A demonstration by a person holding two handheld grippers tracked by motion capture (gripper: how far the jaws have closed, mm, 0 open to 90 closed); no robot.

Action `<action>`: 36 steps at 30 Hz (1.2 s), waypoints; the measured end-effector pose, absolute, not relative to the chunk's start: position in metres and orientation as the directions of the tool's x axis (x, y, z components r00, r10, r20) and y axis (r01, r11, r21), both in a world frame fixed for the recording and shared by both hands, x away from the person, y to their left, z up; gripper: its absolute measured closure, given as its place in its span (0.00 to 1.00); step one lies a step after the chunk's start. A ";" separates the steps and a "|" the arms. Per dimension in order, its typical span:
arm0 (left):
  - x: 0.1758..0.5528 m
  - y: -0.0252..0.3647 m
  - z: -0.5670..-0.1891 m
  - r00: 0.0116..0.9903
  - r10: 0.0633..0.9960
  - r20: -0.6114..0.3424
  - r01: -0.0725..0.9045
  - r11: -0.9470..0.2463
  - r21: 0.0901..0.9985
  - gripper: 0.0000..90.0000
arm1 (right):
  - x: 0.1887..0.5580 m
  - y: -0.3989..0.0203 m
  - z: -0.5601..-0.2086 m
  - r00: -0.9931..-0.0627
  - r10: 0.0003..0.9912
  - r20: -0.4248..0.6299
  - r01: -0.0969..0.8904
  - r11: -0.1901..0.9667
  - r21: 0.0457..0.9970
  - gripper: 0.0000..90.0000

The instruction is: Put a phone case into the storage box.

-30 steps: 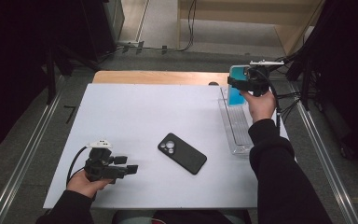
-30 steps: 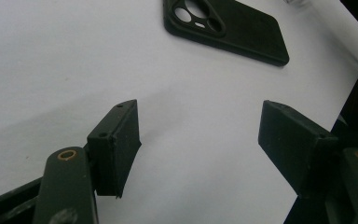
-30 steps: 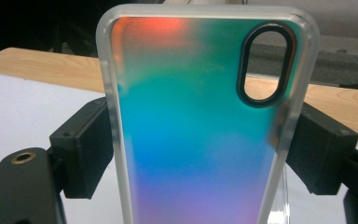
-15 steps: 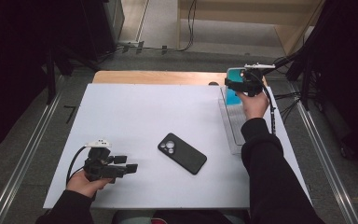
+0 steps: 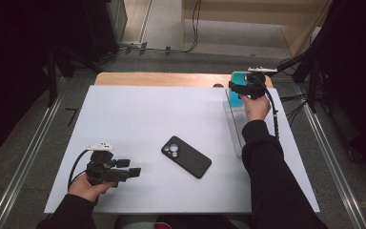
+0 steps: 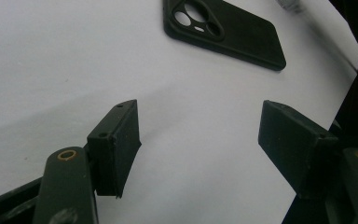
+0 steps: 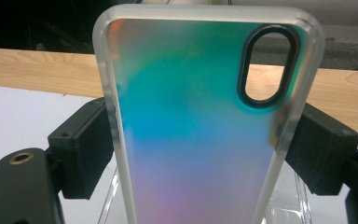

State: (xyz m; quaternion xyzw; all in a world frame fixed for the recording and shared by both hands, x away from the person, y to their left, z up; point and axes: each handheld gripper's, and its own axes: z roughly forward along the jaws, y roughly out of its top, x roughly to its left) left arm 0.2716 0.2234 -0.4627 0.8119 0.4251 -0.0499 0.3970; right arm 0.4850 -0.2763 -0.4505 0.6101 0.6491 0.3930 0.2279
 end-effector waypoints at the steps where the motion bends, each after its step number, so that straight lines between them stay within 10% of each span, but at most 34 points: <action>1: 0.272 0.223 -0.463 0.634 0.650 -0.419 0.730 -0.324 0.602 0.33 | 0.486 -0.276 -0.452 -0.146 0.973 0.179 0.611 -0.054 0.790 0.16; 36: 0.273 0.223 -0.463 0.612 0.660 -0.436 0.751 -0.312 0.583 0.33 | 0.463 -0.276 -0.424 -0.189 0.961 0.199 0.694 -0.012 0.720 0.00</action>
